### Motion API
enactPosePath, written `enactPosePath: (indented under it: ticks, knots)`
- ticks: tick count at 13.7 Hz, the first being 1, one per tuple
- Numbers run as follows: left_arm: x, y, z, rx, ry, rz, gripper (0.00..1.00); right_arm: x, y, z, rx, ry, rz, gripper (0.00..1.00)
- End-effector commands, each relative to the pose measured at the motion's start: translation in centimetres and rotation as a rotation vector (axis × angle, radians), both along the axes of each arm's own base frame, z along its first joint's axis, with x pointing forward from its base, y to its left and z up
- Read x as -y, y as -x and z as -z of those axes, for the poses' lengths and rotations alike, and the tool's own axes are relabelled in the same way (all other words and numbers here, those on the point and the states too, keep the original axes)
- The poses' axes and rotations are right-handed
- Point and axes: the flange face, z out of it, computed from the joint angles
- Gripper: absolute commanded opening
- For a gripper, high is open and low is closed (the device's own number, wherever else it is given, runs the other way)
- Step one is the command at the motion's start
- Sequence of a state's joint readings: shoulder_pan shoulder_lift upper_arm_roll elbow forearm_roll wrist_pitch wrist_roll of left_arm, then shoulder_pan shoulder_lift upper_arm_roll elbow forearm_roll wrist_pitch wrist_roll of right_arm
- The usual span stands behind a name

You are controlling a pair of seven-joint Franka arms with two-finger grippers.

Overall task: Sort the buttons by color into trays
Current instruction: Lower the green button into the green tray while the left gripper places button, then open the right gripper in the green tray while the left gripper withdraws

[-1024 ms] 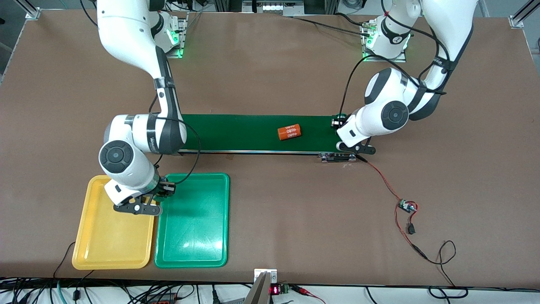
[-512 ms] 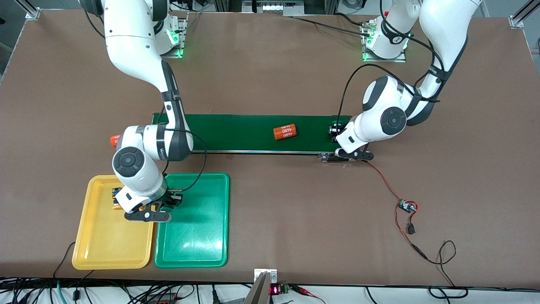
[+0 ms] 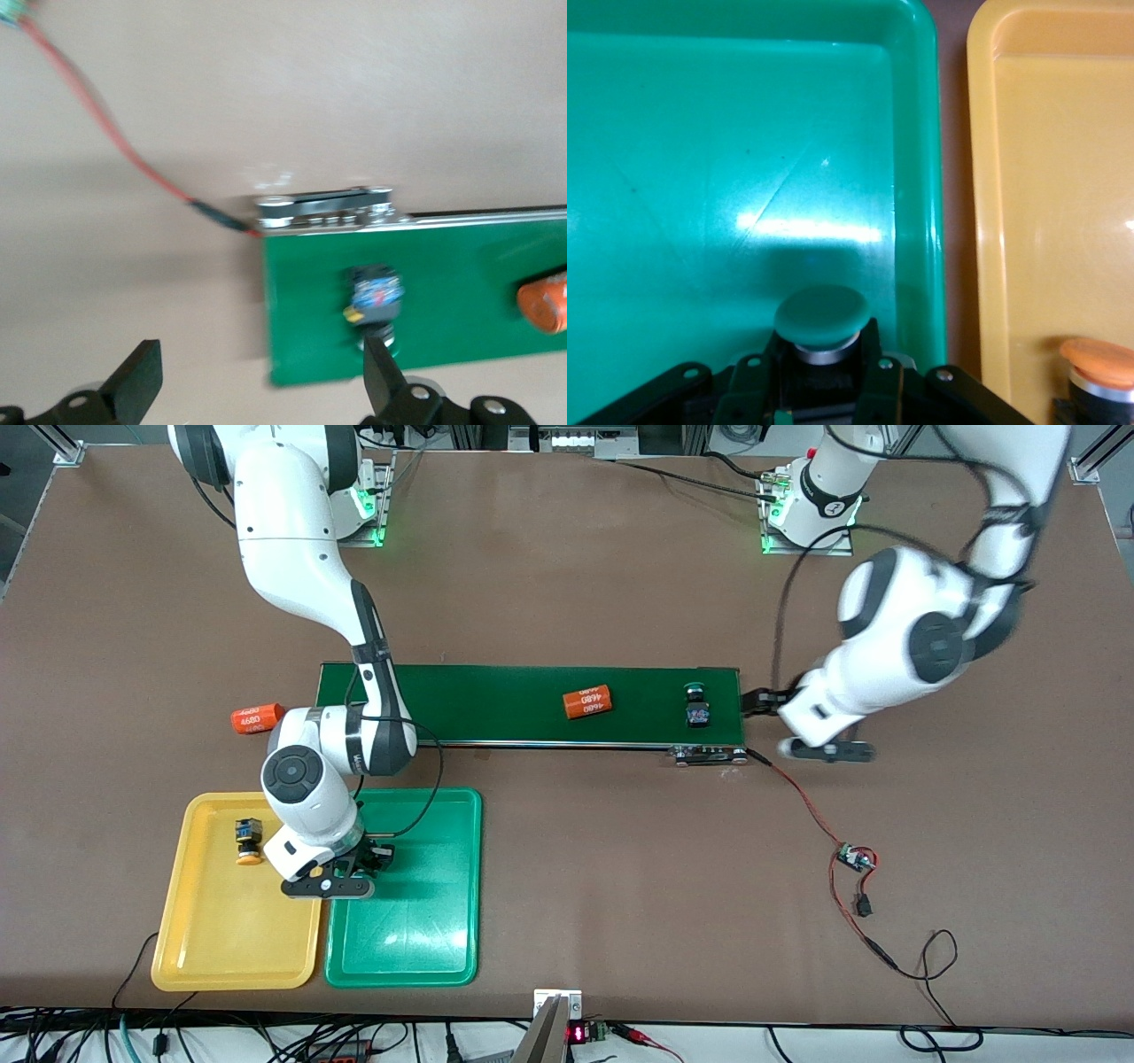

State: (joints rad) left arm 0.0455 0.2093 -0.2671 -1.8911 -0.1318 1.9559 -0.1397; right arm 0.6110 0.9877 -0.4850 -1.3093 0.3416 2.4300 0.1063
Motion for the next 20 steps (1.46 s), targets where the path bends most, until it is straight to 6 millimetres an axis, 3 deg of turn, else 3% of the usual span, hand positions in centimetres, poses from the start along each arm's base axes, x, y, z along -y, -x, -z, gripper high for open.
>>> enactPosePath:
  ticks: [1, 2, 3, 4, 7, 10, 12, 15, 20]
  knots:
    - [-6.4, -1.8, -5.1, 0.013, -0.058, 0.059, 1.0, 0.4, -0.8, 0.9, 0.026, -0.022, 0.001, 0.68]
    - [-7.1, -1.5, -7.1, 0.027, -0.119, 0.086, 1.0, 0.6, -1.0, 0.0, 0.028, -0.05, 0.018, 1.0]
    - [-7.4, -0.7, -9.2, 0.043, -0.154, 0.095, 1.0, 0.5, -1.1, -1.6, 0.039, -0.092, 0.039, 1.0]
    - [-7.6, 0.4, -11.2, 0.043, -0.159, 0.09, 1.0, -0.7, -0.6, -1.9, 0.013, -0.107, 0.038, 1.0]
    - [-10.4, 2.9, -16.6, 0.081, -0.16, 0.037, 1.0, -0.6, -0.2, -5.9, -0.044, -0.141, 0.052, 1.0]
    - [-12.0, 3.2, -18.4, 0.115, -0.099, -0.03, 1.0, 0.1, 0.9, -9.2, -0.106, -0.175, 0.101, 1.0]
    - [-11.7, 4.6, -21.4, 0.146, -0.054, -0.032, 1.0, 1.1, 2.1, -10.5, -0.158, -0.191, 0.128, 1.0]
    - [-11.8, 5.3, -23.2, 0.18, -0.1, -0.022, 1.0, 3.4, 3.9, -13.7, -0.172, -0.214, 0.137, 1.0]
    - [-8.7, 5.4, -24.4, 0.167, -0.174, 0.057, 1.0, 7.5, 6.7, -21.1, -0.288, -0.131, 0.131, 1.0]
